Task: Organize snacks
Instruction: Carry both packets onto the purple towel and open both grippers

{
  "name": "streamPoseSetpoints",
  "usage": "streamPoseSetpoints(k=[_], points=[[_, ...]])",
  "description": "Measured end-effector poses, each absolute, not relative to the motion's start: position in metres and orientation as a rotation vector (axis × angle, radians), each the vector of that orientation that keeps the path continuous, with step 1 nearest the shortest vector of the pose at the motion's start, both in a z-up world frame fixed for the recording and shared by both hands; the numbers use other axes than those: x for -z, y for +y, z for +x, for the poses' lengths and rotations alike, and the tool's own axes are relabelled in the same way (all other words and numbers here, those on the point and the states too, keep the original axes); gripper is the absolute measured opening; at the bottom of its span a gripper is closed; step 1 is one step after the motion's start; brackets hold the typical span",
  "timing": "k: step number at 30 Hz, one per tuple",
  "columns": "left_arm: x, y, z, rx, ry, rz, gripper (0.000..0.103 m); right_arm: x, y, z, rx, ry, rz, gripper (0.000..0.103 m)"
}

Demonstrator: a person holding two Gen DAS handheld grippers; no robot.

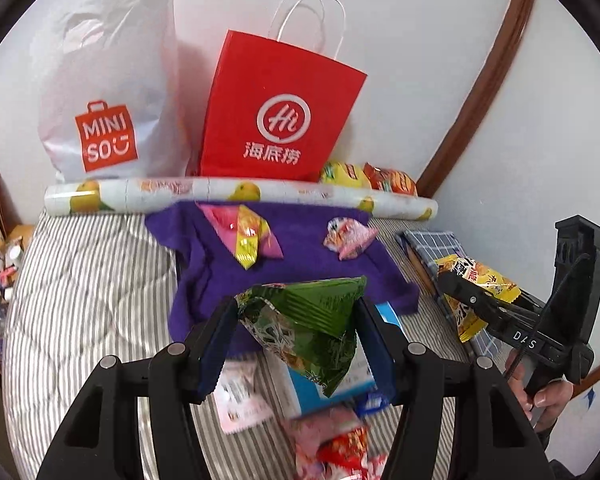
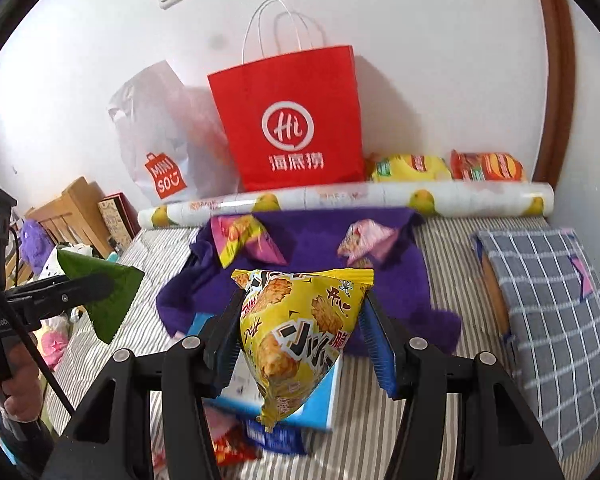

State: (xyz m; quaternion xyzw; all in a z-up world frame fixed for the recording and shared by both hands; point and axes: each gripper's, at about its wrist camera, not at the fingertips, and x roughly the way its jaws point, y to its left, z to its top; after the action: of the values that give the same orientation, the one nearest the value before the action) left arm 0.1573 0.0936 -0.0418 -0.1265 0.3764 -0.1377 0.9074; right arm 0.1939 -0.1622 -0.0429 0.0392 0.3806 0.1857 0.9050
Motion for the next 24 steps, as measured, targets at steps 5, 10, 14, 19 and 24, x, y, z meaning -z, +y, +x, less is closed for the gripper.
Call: streamPoseSetpoints(k=[5,10,14,19,24], points=[[0.037,0.092,0.183,0.280,0.768,-0.268,0.058,0.039,-0.159,0.226,-0.386,0.779,0.105,0.056],[0.038,0.096,0.206,0.271,0.755,-0.306,0.058,0.042,-0.162,0.257,-0.387,0.776,0.144,0.056],[0.050,0.097,0.224,0.258,0.761,-0.330,0.058,0.054,-0.163,0.275,-0.397,0.785,0.168,0.056],[0.079,0.096,0.245,0.253,0.796,-0.371,0.058,0.084,-0.165,0.295,-0.367,0.842,0.161,0.056],[0.106,0.096,0.253,0.245,0.839,-0.389,0.058,0.111,-0.169,0.302,-0.353,0.876,0.161,0.056]])
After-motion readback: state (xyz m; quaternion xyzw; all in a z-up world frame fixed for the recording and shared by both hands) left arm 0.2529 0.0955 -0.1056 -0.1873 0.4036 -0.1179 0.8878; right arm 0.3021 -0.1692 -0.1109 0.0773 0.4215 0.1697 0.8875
